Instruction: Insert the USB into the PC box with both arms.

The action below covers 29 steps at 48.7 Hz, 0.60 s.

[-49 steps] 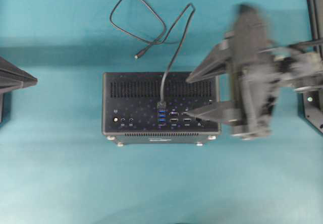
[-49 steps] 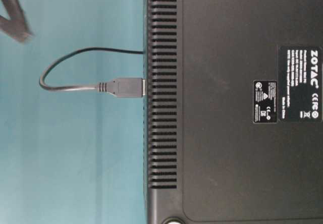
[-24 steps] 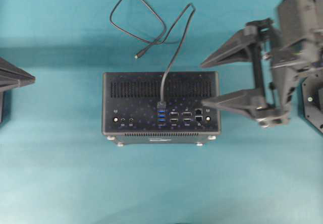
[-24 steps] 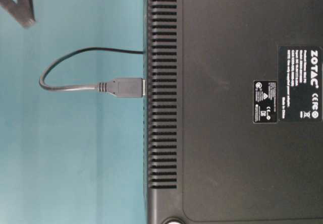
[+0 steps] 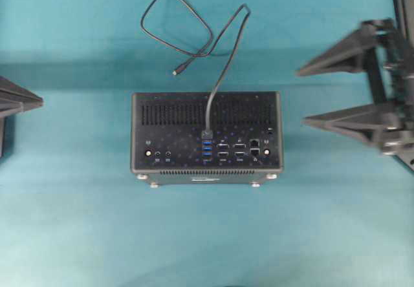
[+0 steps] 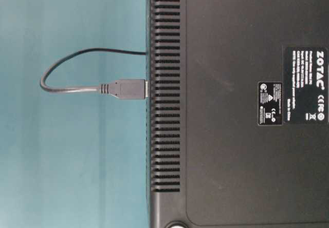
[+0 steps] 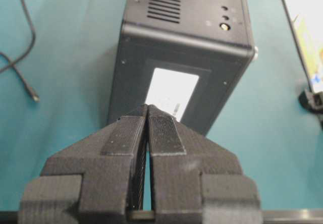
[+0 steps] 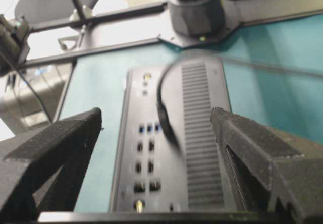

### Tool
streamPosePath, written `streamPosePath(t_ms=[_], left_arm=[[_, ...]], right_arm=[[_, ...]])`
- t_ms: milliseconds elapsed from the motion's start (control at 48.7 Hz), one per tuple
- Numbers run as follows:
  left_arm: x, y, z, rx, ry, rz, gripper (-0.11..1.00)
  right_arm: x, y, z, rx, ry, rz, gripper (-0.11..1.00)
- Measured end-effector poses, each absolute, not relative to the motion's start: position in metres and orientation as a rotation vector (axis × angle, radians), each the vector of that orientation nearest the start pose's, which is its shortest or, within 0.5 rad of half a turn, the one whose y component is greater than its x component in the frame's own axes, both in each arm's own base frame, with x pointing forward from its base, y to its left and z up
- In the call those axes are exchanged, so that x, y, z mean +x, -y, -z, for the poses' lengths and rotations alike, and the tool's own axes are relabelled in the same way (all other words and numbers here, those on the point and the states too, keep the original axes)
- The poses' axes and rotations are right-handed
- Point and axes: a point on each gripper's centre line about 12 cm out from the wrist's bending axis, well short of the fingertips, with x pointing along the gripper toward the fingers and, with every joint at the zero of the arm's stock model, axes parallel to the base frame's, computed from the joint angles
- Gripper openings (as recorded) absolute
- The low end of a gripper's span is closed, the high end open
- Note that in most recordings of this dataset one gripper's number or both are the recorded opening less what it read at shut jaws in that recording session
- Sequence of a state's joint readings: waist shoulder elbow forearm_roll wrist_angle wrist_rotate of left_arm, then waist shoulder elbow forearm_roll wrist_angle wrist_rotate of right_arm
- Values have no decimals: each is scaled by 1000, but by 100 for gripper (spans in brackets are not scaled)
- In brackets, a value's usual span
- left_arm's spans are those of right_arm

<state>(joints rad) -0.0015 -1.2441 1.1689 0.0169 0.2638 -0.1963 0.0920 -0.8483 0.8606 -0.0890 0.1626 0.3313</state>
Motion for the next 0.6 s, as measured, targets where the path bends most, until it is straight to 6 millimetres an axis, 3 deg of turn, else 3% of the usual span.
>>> streamPosePath(t_ms=[288,596], left_arm=[[147,0,-287,-173,-73,-9,0],[149,-1,-274,-167,-45,-13,0]], right_arm=[[189,-15,-318,197,-151,-57,95],[168,-13,-281,174,-179,-54,94]])
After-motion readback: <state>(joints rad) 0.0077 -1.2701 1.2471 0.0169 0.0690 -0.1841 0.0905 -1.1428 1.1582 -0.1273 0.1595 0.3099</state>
